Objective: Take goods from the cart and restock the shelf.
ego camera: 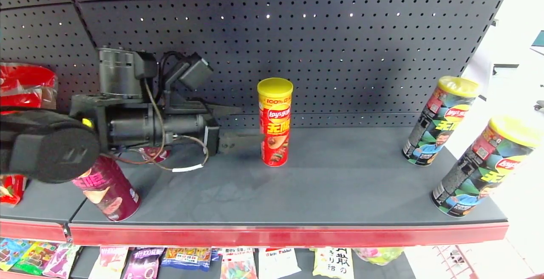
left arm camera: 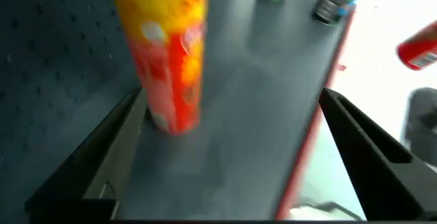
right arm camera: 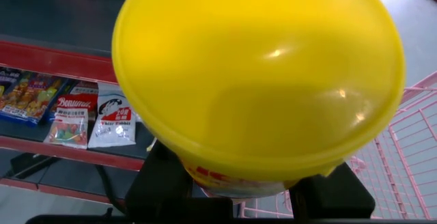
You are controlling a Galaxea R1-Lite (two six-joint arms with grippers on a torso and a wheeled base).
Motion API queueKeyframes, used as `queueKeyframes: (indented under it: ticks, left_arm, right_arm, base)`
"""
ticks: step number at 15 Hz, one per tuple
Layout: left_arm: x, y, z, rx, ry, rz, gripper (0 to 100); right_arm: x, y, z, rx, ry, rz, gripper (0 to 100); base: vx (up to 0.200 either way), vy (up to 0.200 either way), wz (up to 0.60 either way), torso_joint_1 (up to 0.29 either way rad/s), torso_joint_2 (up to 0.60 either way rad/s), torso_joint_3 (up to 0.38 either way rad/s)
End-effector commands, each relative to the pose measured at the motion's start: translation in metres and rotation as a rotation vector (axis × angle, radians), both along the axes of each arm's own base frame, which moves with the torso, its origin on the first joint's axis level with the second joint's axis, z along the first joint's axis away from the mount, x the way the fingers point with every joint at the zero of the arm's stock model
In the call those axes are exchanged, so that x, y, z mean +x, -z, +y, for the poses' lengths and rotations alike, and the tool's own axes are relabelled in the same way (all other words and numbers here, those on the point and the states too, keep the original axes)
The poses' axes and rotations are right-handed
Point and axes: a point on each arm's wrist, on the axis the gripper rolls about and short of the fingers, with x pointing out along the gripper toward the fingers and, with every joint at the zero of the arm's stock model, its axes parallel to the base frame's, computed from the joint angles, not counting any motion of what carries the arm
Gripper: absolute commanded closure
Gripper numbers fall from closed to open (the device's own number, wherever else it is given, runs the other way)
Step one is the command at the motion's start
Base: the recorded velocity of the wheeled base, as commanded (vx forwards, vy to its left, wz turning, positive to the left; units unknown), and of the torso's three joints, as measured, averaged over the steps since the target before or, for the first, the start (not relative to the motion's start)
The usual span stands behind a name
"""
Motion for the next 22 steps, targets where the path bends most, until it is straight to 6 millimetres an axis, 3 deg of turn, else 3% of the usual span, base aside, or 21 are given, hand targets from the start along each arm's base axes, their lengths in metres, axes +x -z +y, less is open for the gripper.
queueKeyframes:
  ticks: [1,9,19,20,22]
  left_arm:
    - [0.042,0.019,-0.022,0.01,-0.001,0.013,0]
    - [0.076,0.03,-0.035,0.011,-0.051,-0.017,0]
    - [0.083,0.028,-0.054,-0.012,-0.019,-0.041,0]
    - [0.084,0.03,-0.054,-0.009,-0.019,-0.038,100]
    - [0.085,0.03,-0.054,-0.012,-0.019,-0.04,100]
  right_arm:
    - [0.0,0.0,0.0,0.001,-0.001,0.003,100]
    - [0.0,0.0,0.0,0.002,-0.001,0.004,100]
    - [0.001,0.002,0.0,0.002,-0.001,0.01,100]
    - [0.001,0.002,0.0,0.002,-0.001,0.01,100]
    - [0.001,0.002,0.0,0.002,-0.001,0.011,100]
  base:
    - [0.0,0.0,0.0,0.0,0.0,0.0]
    - [0.0,0.0,0.0,0.0,0.0,0.0]
    - [0.0,0.0,0.0,0.0,0.0,0.0]
    - [0.0,0.0,0.0,0.0,0.0,0.0]
    - [0.0,0.0,0.0,0.0,0.0,0.0]
